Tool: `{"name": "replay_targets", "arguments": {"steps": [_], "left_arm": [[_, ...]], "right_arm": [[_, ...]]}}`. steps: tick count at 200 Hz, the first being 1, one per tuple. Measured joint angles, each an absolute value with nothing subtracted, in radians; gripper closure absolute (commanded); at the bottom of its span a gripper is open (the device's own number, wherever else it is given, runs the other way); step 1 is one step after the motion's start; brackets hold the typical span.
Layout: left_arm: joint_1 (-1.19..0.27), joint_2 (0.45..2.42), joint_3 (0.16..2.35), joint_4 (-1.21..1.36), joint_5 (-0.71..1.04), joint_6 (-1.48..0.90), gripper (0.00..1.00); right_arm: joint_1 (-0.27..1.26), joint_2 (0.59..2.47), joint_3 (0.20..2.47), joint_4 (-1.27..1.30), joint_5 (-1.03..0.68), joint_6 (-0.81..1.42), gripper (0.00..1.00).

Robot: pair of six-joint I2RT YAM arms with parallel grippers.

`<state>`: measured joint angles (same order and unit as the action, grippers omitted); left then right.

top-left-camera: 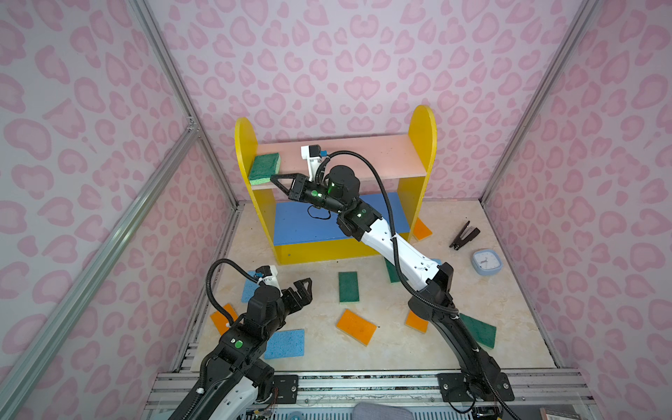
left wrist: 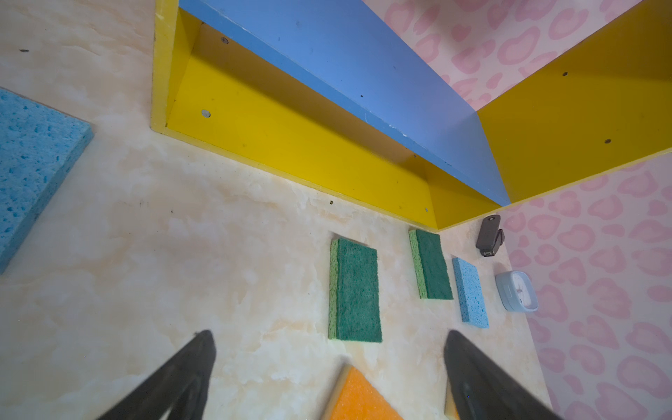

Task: Place and organize the cleaning sponges onto the shelf
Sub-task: 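Lower the sponge onto the pink shelf and open the right gripper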

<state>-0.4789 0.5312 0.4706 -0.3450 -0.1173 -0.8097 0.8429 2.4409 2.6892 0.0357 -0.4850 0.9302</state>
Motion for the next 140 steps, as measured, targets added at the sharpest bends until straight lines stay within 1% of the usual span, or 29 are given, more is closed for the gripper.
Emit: {"name": "replay_targets", "arguments": {"steps": [28, 37, 76, 104, 119, 140], "left_arm": [[-0.479, 0.531, 0.473, -0.345, -0.120, -0.808, 0.01], [-0.479, 0.531, 0.473, -0.345, -0.120, -0.808, 0.01], [-0.479, 0.531, 0.473, -0.345, -0.121, -0.808, 0.01], [-0.479, 0.529, 0.473, -0.345, -0.121, -0.808, 0.01], [-0.479, 0.526, 0.473, -0.345, -0.121, -0.808, 0.01], [-0.479, 0.524, 0.473, -0.346, -0.121, -0.808, 0.01]], "right_arm": [[0.840, 2.449, 2.690, 0.065, -0.488, 0.943, 0.97], [0.839, 2.452, 2.690, 0.075, -0.489, 0.947, 0.95], [0.839, 2.453, 2.690, 0.074, -0.488, 0.937, 0.81], [0.844, 2.450, 2.690, 0.055, -0.472, 0.913, 0.68], [0.845, 2.450, 2.690, 0.049, -0.469, 0.904, 0.65], [0.848, 2.445, 2.689, 0.027, -0.462, 0.894, 0.55]]}}
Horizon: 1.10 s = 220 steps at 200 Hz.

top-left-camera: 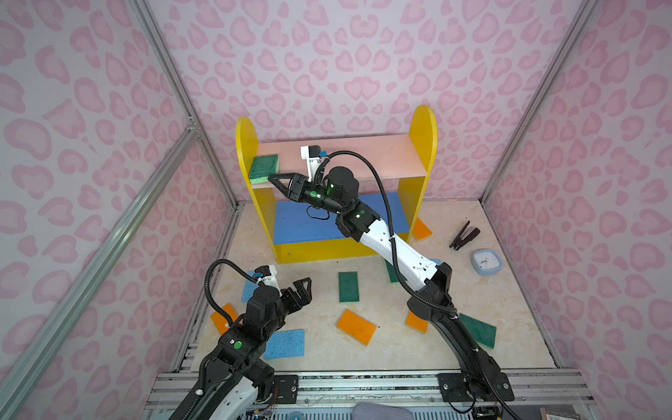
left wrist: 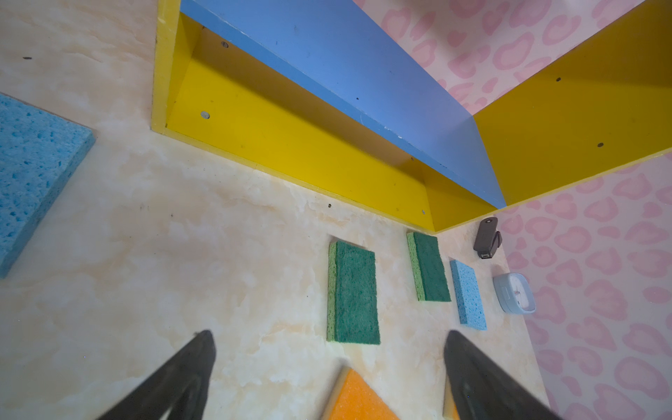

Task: Place and organize the cleaning sponges onto the shelf
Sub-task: 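Lower the sponge onto the pink shelf and open the right gripper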

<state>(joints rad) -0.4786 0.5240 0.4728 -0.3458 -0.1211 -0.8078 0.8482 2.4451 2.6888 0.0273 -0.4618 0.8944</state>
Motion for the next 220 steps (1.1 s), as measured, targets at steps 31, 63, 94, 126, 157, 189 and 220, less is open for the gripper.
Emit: {"name": "replay_targets", "arguments": {"steps": [31, 63, 94, 126, 157, 189, 220], "left_arm": [[-0.479, 0.518, 0.473, -0.346, -0.124, -0.808, 0.01], [-0.479, 0.517, 0.473, -0.346, -0.124, -0.808, 0.01], [-0.479, 0.511, 0.473, -0.346, -0.124, -0.808, 0.01], [-0.479, 0.511, 0.473, -0.350, -0.124, -0.808, 0.01], [-0.479, 0.511, 0.476, -0.354, -0.124, -0.807, 0.01], [-0.479, 0.511, 0.479, -0.358, -0.125, -0.807, 0.01], [-0.478, 0.511, 0.480, -0.361, -0.125, -0.807, 0.01]], "right_arm": [[0.859, 2.411, 2.643, -0.024, -0.432, 0.879, 0.49], [0.864, 2.372, 2.573, -0.023, -0.405, 0.878, 0.66], [0.864, 2.372, 2.568, -0.028, -0.385, 0.879, 0.73], [0.864, 2.383, 2.581, -0.030, -0.375, 0.880, 0.78], [0.863, 2.399, 2.610, -0.039, -0.375, 0.884, 0.76], [0.862, 2.405, 2.622, -0.021, -0.386, 0.898, 0.59], [0.862, 2.405, 2.623, -0.007, -0.396, 0.898, 0.51]]}}
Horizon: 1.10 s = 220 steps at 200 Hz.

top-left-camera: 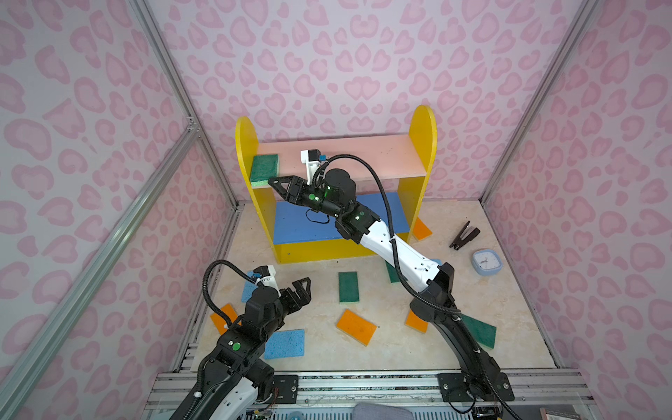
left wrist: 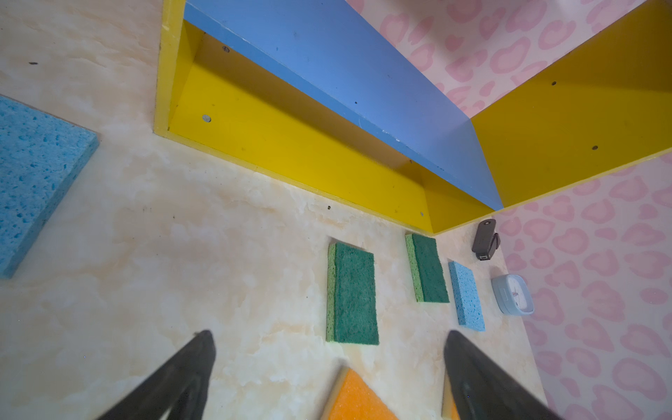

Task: Place and organize the cleaning sponges onto the shelf
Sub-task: 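Lower the sponge onto the pink shelf and open the right gripper, then withdraw the right gripper from the shelf toward the table while the left arm moves forward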

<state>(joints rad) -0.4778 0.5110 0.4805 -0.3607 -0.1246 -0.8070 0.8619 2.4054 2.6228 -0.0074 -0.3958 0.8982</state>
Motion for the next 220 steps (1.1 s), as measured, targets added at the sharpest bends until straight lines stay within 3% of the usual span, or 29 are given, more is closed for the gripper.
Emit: {"name": "replay_targets", "arguments": {"steps": [40, 118, 154, 197, 220], "left_arm": [[-0.478, 0.510, 0.489, -0.364, -0.128, -0.801, 0.01], [-0.478, 0.513, 0.499, -0.368, -0.131, -0.800, 0.01], [-0.478, 0.512, 0.499, -0.372, -0.131, -0.800, 0.00], [-0.478, 0.505, 0.489, -0.373, -0.127, -0.759, 0.00], [-0.478, 0.522, 0.474, -0.372, -0.110, -0.746, 0.07]], "right_arm": [[0.869, 2.389, 2.598, 0.002, -0.397, 0.887, 0.44], [0.881, 2.297, 2.413, -0.055, -0.333, 0.871, 0.41], [0.882, 2.281, 2.381, -0.057, -0.332, 0.863, 0.34], [0.902, 2.117, 2.185, -0.053, -0.312, 0.795, 0.32], [0.911, 2.022, 2.061, -0.038, -0.304, 0.753, 0.32]]}}
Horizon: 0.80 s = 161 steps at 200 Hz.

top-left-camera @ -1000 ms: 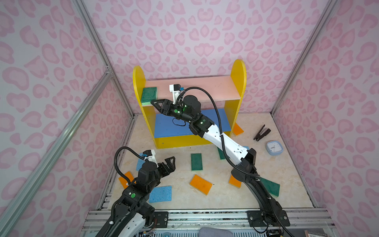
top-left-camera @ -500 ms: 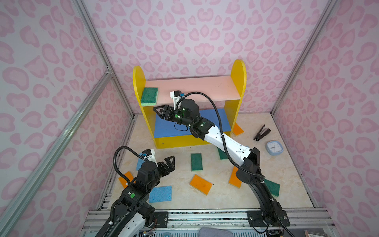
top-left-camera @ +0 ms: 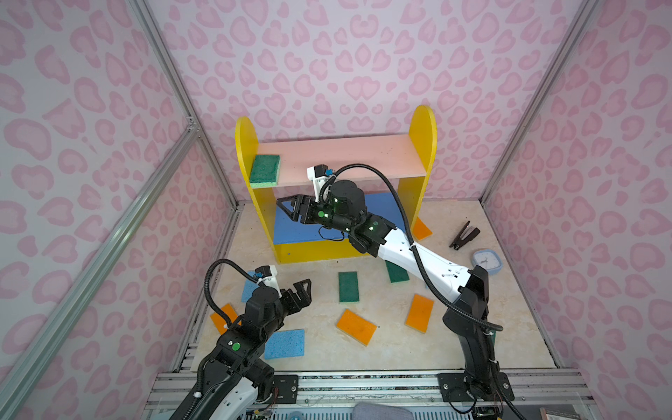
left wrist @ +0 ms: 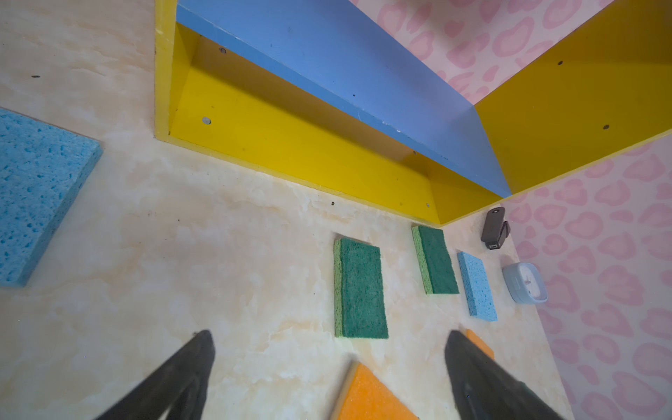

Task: Place and organize the cleaning sponges onto the shelf
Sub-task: 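Withdraw the right gripper from the shelf toward the table while the left arm moves forward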

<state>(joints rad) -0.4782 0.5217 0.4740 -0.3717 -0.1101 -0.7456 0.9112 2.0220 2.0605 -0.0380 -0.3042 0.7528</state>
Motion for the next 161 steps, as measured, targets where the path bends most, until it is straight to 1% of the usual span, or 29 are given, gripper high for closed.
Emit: {"name": "replay_targets", "arguments": {"steps": [25, 50, 66, 88, 122, 161], "left_arm": [[-0.487, 0.560, 0.451, -0.371, -0.100, -0.741, 0.17], [-0.515, 0.605, 0.422, -0.355, -0.081, -0.750, 0.28], [-0.537, 0.647, 0.409, -0.331, -0.075, -0.762, 0.32], [-0.565, 0.723, 0.400, -0.291, -0.074, -0.786, 0.33], [-0.625, 0.873, 0.401, -0.204, -0.075, -0.817, 0.31], [-0.688, 1.028, 0.401, -0.094, -0.082, -0.868, 0.25]], "right_arm": [[0.914, 1.898, 1.881, -0.030, -0.276, 0.714, 0.33], [0.915, 1.734, 1.660, -0.021, -0.244, 0.683, 0.39], [0.914, 1.631, 1.527, -0.015, -0.228, 0.659, 0.41], [0.896, 1.501, 1.318, -0.013, -0.215, 0.636, 0.42], [0.826, 1.347, 1.011, -0.012, -0.231, 0.667, 0.43], [0.767, 1.209, 0.793, 0.036, -0.277, 0.699, 0.42]]}}
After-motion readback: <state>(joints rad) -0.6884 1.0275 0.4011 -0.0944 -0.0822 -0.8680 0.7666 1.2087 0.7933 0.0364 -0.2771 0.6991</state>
